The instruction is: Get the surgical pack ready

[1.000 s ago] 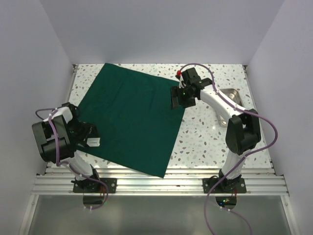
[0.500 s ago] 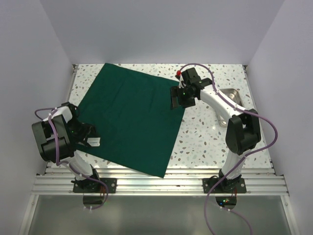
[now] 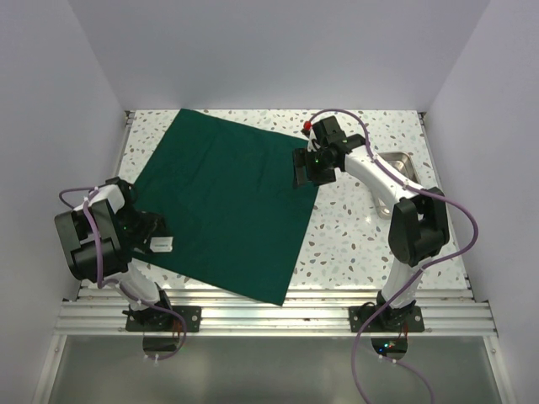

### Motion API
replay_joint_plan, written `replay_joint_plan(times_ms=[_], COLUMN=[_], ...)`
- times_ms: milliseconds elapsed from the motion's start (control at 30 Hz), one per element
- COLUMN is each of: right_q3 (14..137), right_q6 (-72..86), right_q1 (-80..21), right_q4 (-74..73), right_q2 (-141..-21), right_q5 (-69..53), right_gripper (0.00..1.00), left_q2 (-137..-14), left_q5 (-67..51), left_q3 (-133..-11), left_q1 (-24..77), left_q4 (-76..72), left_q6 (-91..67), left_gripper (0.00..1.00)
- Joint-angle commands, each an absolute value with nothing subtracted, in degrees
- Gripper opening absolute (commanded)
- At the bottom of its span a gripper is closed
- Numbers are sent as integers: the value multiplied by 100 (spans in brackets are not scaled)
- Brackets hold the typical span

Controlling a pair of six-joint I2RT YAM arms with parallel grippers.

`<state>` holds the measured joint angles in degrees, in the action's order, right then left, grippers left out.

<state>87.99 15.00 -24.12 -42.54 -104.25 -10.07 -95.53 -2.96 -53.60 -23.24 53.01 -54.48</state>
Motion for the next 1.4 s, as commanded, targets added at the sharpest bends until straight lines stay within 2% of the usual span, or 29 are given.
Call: replay_joint_plan(times_ms=[0,233,600,867,967,1133,1200,1367], right_q3=[8886,8877,9052,9316,9369,9019,8746,7832], right_q6=[1494,1494,1555,1591,1670,2126,2598,3620], right_q1=[-2452,-2452,-2557,-2812,-2848,-2900,-2944,-3216], right_q4=[-4122,-4131,-4122,-4184,-4140,-3342,-2560,-550], right_q2=[-10336,-10318,-10450,-10626,-10731,-10898,-10925,-10819], right_q5=[-1099,-1090,-1186,-1265,-1607,-3398,-4231,-4623], right_gripper=[72,72,72,72,72,75,77,82], left_q2=[-9527,-9685,-9396,-9158,-9167,-9439,-9545,-9563], left_q5=[-132,-18,-18,-18,-18,-307,-395,-1000], left_q3=[-5300,-5370,-5458,-5563,-5861,-6651,-7064,-7383], left_q1=[-2373,-2373,-2364,-1996,-1566,-678,-309,-44], left_q4=[5116,4948,5124,5229,5264,5177,5264,5204], left_q6=[-5519,-5449,-5282,-5203,-5115,-4791,-4746,-5106], left_gripper=[77,70,52,51,52,49,49,50])
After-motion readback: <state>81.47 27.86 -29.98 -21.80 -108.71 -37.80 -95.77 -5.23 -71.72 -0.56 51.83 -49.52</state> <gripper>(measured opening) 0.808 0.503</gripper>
